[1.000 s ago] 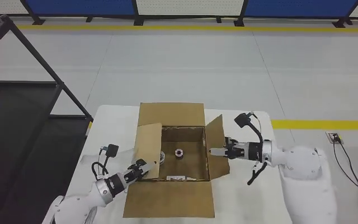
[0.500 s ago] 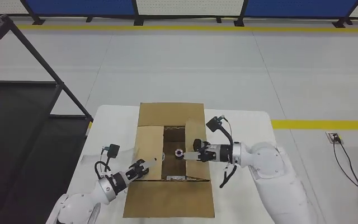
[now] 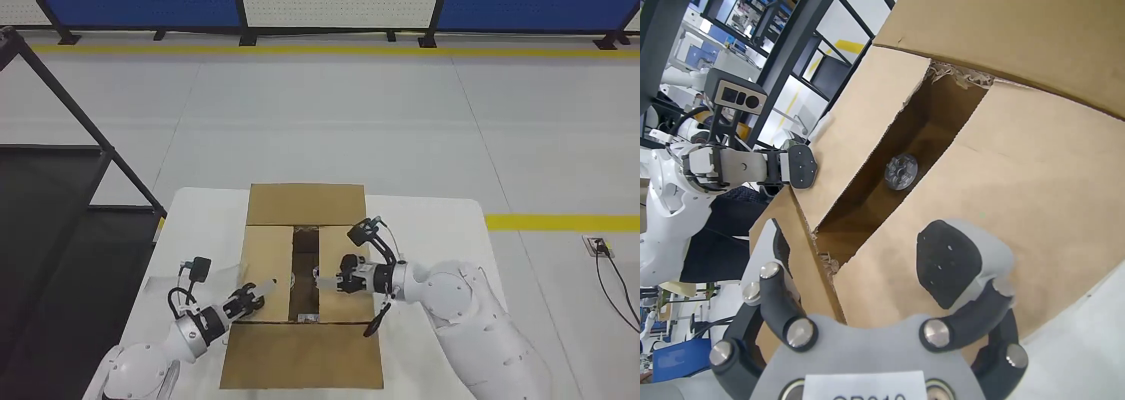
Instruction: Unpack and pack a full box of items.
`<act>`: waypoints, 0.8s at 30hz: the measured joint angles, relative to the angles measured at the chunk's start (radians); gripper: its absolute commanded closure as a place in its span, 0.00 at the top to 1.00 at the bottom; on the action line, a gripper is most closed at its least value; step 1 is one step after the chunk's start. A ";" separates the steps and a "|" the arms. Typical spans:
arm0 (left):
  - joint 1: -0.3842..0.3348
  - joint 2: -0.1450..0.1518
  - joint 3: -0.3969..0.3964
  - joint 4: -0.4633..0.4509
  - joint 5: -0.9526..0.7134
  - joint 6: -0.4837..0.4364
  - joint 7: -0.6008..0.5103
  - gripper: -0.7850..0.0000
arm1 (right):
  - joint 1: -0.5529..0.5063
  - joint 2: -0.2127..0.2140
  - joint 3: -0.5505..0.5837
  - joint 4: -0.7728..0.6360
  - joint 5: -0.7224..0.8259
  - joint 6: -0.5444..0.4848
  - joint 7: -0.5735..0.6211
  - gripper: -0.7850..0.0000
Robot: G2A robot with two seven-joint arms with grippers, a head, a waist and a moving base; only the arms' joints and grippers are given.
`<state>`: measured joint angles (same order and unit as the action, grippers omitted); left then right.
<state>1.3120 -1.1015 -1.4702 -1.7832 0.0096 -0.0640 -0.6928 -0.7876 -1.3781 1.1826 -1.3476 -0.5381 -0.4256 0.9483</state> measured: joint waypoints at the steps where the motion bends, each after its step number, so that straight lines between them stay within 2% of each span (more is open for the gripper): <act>1: 0.001 0.000 0.000 0.000 0.001 0.001 0.002 1.00 | -0.001 0.001 -0.004 -0.001 -0.009 0.000 -0.007 1.00; 10: 0.006 0.000 0.001 -0.006 -0.017 -0.010 0.030 1.00 | -0.011 0.013 -0.003 -0.027 -0.014 -0.002 -0.031 1.00; 14: 0.028 0.004 -0.038 -0.045 -0.067 -0.049 0.025 1.00 | -0.023 0.021 0.018 -0.068 0.024 -0.022 -0.025 1.00; 20: 0.101 0.019 -0.186 -0.109 -0.198 -0.121 -0.061 1.00 | -0.028 0.037 0.070 -0.117 0.080 -0.036 -0.031 1.00; 24: 0.175 0.034 -0.319 -0.089 -0.307 -0.174 -0.199 1.00 | -0.022 0.045 0.102 -0.124 0.076 0.006 -0.046 1.00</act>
<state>1.4867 -1.0679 -1.7895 -1.8719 -0.2973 -0.2379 -0.8916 -0.8096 -1.3335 1.2847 -1.4719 -0.4622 -0.4195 0.9021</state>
